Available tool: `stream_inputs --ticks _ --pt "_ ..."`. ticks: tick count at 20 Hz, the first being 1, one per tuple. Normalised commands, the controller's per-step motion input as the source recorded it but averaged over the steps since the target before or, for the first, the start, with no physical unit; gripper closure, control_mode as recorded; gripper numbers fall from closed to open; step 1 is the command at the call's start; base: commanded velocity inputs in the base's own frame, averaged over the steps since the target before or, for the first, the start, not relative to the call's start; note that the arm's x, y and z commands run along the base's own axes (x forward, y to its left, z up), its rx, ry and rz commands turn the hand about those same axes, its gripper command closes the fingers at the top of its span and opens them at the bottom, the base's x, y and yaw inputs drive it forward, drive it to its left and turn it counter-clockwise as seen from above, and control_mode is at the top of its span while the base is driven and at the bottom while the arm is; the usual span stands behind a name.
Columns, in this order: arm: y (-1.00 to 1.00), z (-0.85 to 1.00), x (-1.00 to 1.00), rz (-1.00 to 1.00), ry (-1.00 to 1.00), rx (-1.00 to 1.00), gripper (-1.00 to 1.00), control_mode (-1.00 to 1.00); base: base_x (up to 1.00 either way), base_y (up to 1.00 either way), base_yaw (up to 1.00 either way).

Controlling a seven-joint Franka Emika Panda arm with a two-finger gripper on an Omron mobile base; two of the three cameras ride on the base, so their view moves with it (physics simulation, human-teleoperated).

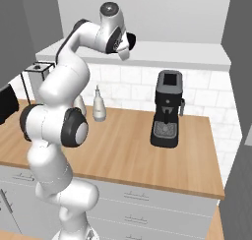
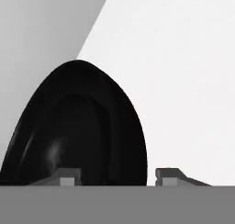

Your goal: Pick up the bowls on the counter and stack them on top of one another in the open cabinet. Place the smaller bowl on top of the larger bowl.

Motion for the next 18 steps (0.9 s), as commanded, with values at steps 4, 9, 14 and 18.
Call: stream_inputs --ticks 4,9,14,18 --pt "0.00 0.41 -0.10 0.00 -0.18 0.06 -1.00 -1.00 0.00 0.00 0.00" --pt "-0.04 0.24 -0.63 0.00 -0.01 0.01 -1.00 -1.00 0.00 0.00 0.00" --pt "-0.17 0.00 -1.00 0.00 -0.12 0.01 -1.00 -1.00 0.00 0.00 0.00" --pt "-0.10 -0.32 -1.00 0.00 -0.14 0.04 -1.00 -1.00 0.00 0.00 0.00"
